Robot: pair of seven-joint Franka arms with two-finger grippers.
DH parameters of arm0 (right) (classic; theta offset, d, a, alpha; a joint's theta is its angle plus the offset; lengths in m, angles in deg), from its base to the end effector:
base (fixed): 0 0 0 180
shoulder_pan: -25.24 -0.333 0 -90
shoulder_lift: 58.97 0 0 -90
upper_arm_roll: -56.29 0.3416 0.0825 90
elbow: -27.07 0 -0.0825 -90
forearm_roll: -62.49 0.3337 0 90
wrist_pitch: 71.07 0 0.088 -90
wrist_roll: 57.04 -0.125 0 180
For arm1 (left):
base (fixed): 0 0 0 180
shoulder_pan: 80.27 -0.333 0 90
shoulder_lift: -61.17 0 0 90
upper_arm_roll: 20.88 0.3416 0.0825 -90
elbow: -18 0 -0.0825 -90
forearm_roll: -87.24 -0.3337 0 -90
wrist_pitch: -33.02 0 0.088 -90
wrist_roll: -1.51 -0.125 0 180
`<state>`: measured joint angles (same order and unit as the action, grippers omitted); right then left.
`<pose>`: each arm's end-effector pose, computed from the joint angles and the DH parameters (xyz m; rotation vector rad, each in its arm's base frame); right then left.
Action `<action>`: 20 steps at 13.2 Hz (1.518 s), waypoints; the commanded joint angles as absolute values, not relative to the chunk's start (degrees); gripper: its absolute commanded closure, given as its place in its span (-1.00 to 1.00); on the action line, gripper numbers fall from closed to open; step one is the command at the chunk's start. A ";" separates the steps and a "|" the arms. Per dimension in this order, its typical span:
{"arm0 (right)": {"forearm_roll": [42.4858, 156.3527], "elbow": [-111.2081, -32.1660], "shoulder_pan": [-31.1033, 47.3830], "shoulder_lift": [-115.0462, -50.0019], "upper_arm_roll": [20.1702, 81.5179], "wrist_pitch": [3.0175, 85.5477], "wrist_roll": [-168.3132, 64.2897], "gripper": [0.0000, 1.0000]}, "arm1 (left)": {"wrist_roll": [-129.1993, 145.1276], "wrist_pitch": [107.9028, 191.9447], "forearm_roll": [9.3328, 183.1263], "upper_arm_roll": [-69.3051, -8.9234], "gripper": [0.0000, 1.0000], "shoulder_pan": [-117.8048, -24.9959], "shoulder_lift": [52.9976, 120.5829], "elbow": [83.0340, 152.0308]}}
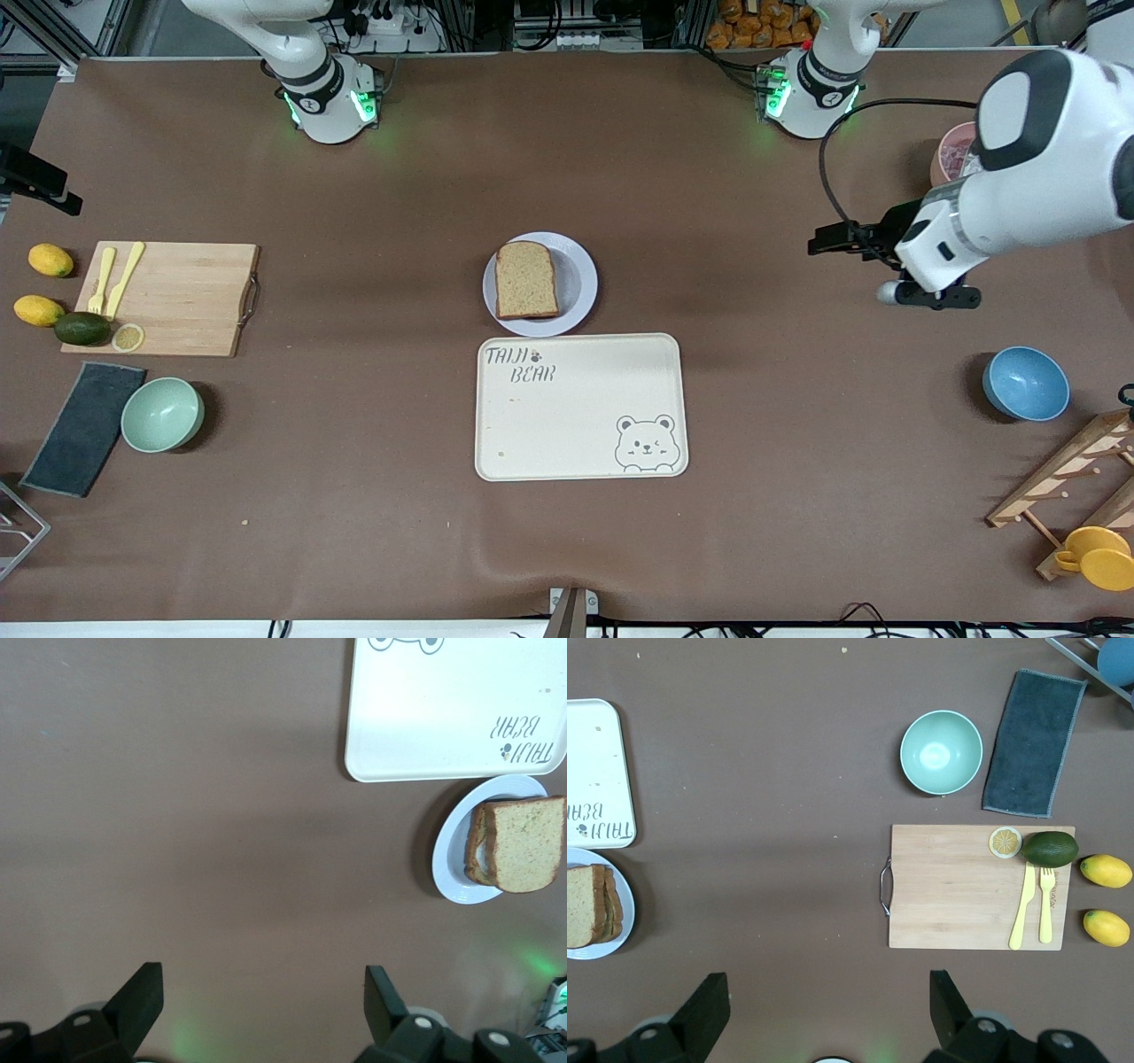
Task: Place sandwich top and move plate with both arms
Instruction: 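Reach the left gripper toward the rim of the white plate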
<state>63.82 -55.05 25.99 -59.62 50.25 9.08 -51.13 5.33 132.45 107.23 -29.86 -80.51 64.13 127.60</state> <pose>0.4862 -0.0543 0.6687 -3.1141 0.0186 0.0669 0.4883 -0.1114 0.4830 2.8005 0.0155 -0.3733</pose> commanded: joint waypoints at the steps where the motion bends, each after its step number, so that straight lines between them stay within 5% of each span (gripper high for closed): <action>1: 63.54 -55.19 26.73 -58.88 51.11 8.73 -52.30 -1.00 | 3.72 136.63 111.48 -30.11 -1.00 -80.89 62.49 132.33; 10: 65.39 -55.11 26.38 -59.06 51.28 4.16 -52.30 -1.00 | -19.01 151.40 136.51 -30.11 -1.00 -80.63 71.35 144.20; 20: 65.30 -55.11 20.41 -58.71 51.28 2.40 -52.39 -1.00 | -47.58 160.64 168.23 -37.66 -1.00 -78.27 85.33 147.72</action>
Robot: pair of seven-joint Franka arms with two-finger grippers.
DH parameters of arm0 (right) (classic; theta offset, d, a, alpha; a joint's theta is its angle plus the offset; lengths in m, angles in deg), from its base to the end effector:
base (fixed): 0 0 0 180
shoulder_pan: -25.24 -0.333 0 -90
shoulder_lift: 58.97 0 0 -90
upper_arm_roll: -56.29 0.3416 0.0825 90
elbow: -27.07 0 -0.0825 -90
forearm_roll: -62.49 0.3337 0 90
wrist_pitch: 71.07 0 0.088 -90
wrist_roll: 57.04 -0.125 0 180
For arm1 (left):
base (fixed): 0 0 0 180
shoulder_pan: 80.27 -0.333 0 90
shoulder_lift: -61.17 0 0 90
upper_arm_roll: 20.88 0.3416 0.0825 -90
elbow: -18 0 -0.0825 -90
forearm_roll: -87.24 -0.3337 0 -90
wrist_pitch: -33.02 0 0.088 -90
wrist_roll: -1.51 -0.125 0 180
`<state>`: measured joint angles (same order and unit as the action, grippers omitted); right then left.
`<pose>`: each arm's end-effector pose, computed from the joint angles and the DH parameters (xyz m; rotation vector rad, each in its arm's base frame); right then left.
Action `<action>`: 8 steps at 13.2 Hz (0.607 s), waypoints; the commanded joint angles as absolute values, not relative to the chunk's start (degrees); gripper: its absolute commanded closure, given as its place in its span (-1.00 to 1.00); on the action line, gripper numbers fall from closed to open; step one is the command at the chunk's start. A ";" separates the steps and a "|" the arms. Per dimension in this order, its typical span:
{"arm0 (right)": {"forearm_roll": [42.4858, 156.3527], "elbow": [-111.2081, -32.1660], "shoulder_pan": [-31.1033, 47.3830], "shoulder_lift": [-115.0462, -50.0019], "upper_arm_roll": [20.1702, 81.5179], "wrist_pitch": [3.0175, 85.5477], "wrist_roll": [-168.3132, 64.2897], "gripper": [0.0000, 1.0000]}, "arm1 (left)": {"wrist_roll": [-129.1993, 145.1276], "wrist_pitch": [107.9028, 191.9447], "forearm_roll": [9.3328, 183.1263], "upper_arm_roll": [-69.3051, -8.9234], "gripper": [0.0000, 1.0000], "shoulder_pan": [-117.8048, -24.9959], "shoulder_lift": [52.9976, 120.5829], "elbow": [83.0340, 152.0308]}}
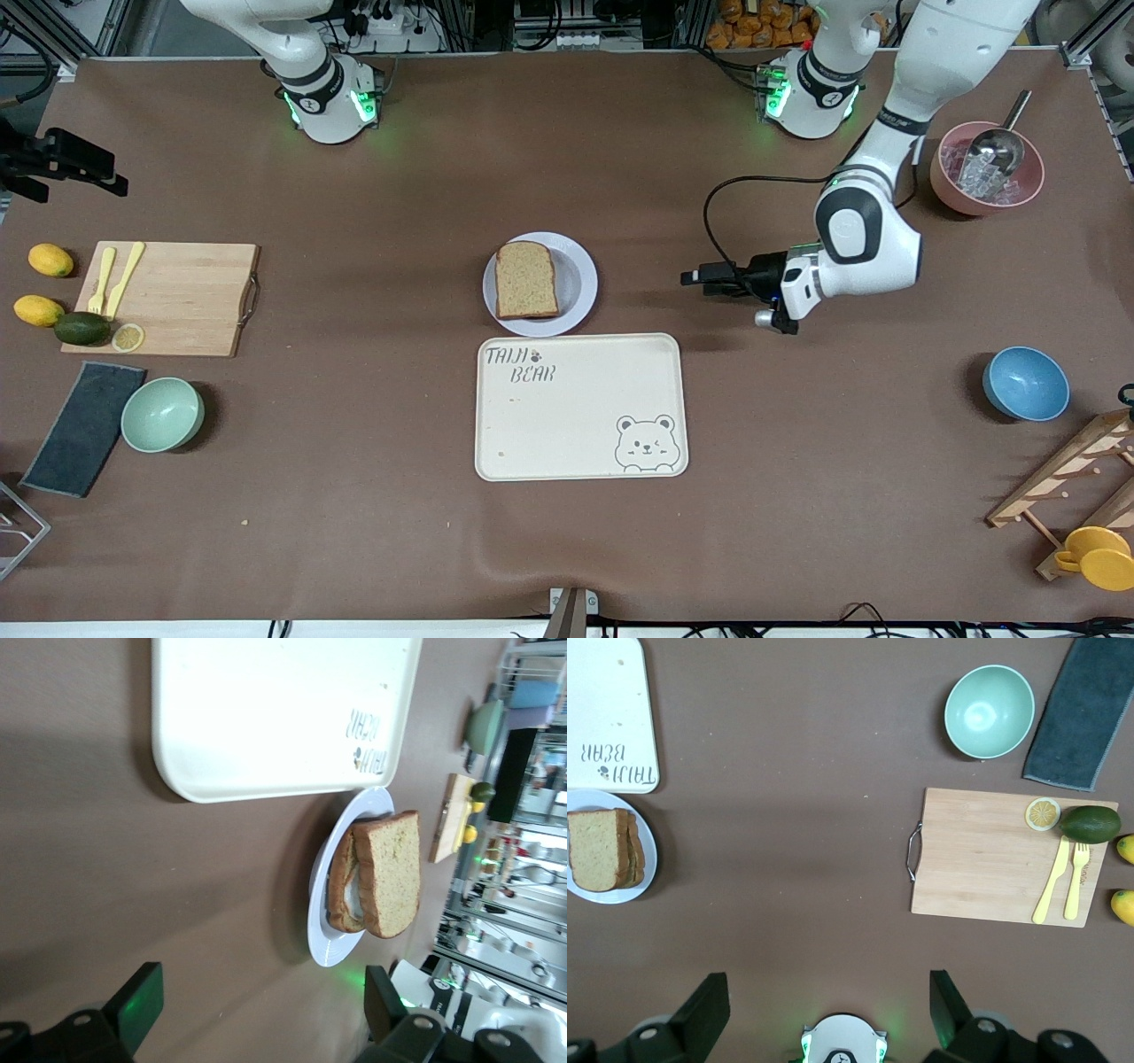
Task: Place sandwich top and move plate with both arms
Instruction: 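Reach the left gripper toward the rim of the white plate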
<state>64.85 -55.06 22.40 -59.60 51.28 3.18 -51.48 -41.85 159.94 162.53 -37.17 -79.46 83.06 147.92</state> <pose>0.4753 -0.0118 0.6611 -3.0823 -0.1038 0.2248 0.4595 -0.1891 0.2424 2.1464 0.0485 -0.1943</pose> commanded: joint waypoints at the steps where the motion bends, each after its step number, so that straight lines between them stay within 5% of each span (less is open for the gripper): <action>1: 65.30 -55.11 20.23 -58.71 51.28 2.40 -52.30 -1.00 | -50.31 160.64 172.01 -37.66 -1.00 -76.86 86.56 147.72; 8: 65.30 -55.02 19.79 -58.71 51.28 2.49 -52.30 -1.00 | -61.57 160.64 186.62 -37.66 -1.00 -68.68 90.86 146.59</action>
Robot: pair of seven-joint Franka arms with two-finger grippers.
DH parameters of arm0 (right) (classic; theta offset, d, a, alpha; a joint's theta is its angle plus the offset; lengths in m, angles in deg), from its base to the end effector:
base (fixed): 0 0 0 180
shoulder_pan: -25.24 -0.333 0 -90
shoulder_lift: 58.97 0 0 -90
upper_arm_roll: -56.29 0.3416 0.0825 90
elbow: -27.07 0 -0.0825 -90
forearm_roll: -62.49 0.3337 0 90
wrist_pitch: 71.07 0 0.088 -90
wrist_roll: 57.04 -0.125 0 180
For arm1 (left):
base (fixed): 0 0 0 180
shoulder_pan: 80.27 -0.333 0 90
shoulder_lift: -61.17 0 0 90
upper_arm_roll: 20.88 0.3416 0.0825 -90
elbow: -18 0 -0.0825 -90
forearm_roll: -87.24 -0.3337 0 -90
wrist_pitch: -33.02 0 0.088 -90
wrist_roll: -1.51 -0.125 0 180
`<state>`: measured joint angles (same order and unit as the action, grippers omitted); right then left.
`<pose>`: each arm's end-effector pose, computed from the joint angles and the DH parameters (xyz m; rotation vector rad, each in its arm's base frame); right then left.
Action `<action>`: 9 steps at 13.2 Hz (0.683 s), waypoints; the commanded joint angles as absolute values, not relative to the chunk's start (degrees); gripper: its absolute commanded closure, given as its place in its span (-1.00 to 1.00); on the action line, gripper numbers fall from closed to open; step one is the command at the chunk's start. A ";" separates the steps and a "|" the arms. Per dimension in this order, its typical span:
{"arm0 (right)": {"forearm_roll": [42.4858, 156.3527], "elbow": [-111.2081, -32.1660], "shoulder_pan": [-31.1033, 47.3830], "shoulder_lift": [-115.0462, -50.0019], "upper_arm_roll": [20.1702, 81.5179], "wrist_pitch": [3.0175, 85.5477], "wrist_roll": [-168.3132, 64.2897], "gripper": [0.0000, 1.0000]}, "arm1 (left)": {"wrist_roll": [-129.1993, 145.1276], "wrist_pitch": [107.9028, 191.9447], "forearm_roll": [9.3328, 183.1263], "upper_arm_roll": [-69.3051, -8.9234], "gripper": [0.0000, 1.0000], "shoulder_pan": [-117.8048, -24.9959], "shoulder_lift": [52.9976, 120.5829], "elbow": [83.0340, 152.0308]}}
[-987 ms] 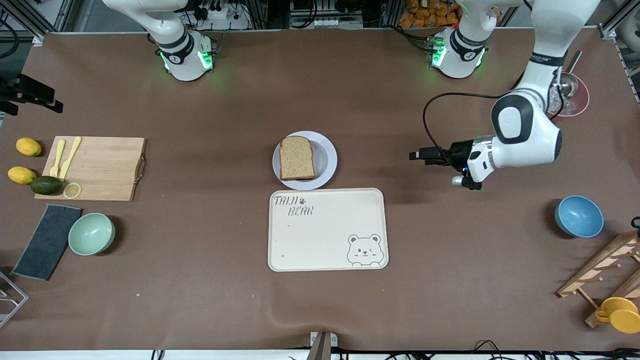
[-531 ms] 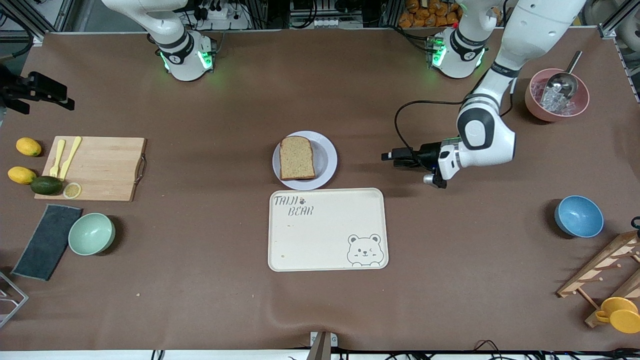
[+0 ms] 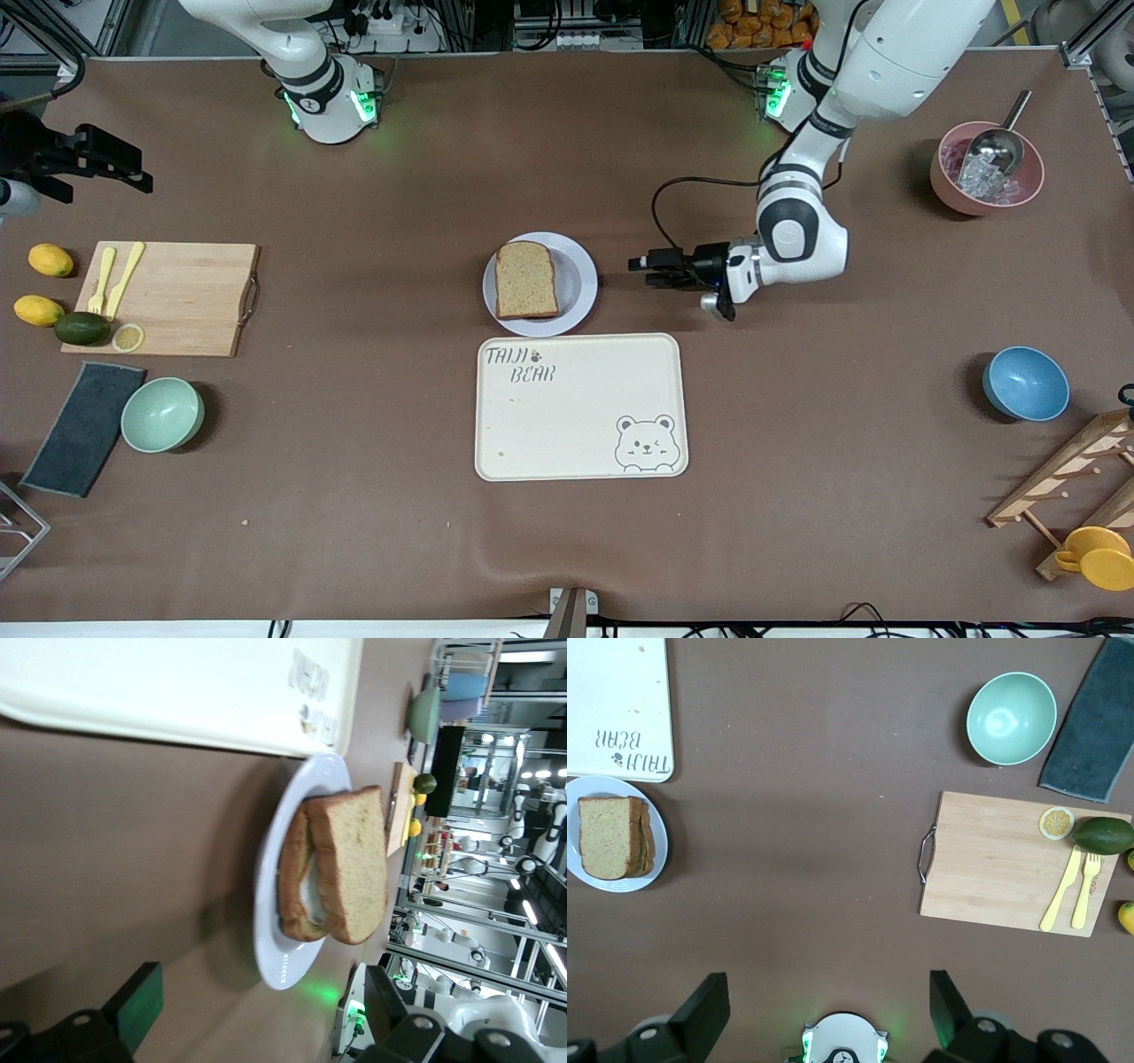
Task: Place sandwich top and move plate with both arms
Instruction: 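Reach the left gripper toward the rim of the white plate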
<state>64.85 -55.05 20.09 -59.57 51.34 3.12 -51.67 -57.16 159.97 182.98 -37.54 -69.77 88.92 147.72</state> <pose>0.4751 0.0079 0.6613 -3.0828 -0.1626 0.2272 0.4231 -0.2717 0.2039 1.9939 0.0251 -0.1347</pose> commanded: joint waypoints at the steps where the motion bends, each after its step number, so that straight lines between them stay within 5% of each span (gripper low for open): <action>1: 65.30 -55.02 19.79 -58.71 51.28 2.40 -52.30 -1.00 | -63.59 160.64 188.12 -37.66 -1.00 -67.98 91.92 146.06; 9: 65.30 -55.02 19.88 -58.71 51.20 2.40 -52.30 -1.00 | -66.87 160.82 193.67 -37.66 -0.74 -63.14 95.62 141.57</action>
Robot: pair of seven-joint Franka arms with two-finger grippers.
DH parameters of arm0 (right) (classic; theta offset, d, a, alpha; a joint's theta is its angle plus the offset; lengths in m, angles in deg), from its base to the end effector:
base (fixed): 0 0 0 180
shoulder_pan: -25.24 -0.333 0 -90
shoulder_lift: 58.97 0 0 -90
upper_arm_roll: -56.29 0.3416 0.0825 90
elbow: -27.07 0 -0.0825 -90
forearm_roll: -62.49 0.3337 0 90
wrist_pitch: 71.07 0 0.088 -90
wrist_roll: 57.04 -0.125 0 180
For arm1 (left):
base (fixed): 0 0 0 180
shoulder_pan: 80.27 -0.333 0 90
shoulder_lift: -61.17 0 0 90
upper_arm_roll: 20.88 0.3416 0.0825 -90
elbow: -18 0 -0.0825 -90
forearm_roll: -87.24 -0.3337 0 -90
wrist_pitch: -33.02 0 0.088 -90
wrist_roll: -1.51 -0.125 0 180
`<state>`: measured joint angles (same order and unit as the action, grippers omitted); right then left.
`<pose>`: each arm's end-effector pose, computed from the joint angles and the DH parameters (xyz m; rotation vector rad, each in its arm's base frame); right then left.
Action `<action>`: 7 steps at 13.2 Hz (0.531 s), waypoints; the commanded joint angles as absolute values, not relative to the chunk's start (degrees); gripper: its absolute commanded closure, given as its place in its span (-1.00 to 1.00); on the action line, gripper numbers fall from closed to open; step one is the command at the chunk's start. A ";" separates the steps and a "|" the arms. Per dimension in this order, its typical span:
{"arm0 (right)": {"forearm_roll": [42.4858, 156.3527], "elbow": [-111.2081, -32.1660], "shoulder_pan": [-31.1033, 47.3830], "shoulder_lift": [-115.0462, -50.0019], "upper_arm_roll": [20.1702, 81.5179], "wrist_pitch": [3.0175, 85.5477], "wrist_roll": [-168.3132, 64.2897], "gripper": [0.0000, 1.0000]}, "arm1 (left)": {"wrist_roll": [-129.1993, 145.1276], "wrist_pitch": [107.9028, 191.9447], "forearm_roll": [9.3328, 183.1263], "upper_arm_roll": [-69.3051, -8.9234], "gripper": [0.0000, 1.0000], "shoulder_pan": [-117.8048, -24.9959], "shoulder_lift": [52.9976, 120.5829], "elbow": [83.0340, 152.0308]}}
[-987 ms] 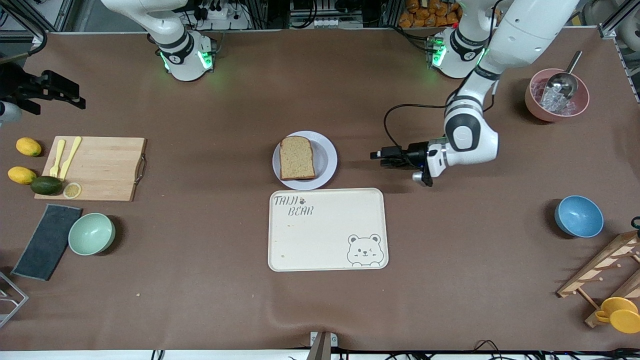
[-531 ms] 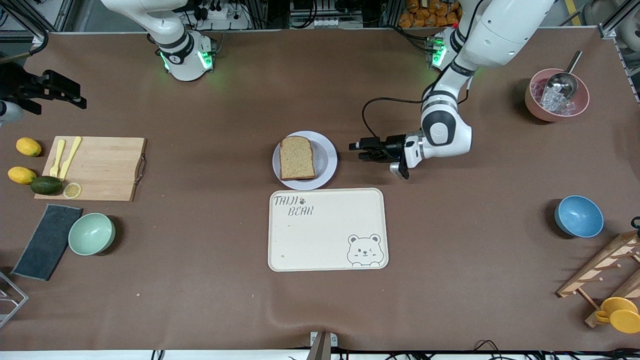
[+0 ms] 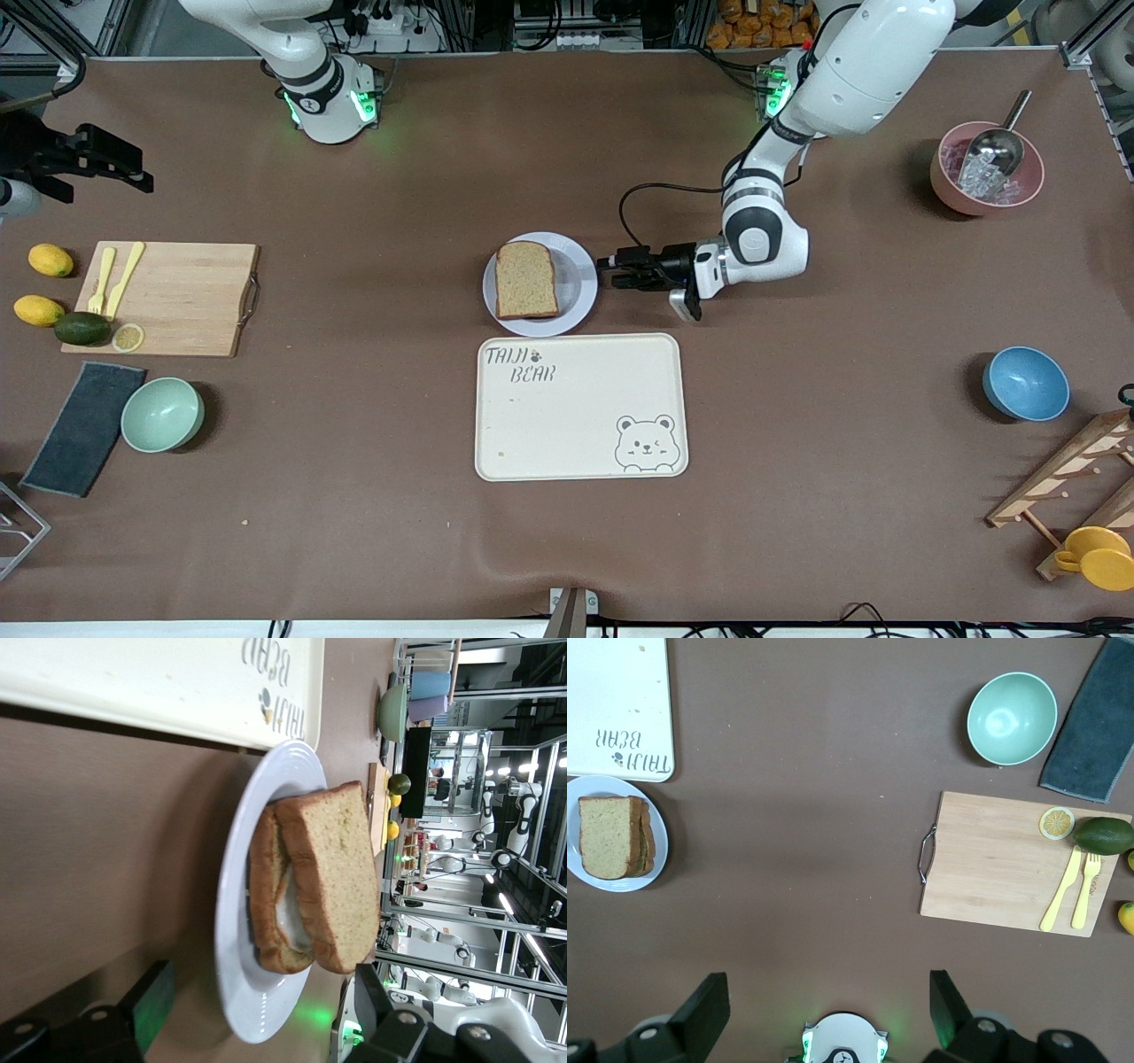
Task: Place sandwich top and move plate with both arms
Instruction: 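Reach the left gripper toward the rim of the white plate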
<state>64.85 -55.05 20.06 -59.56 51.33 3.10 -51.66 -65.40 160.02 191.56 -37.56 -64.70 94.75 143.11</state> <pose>0.4750 0.0081 0.6614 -3.0828 -0.1635 0.2275 0.4197 -0.3196 0.1792 1.9311 -0.0124 -0.0720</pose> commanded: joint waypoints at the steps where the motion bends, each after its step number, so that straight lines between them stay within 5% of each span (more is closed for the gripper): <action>1: 65.30 -55.02 19.88 -58.71 51.11 2.40 -52.30 -1.00 | -66.87 161.17 193.67 -37.66 -0.72 -62.88 95.62 141.57; 7: 65.30 -55.02 20.05 -58.71 51.11 2.14 -52.30 -1.00 | -66.95 161.78 193.67 -37.66 -0.64 -62.17 96.41 140.96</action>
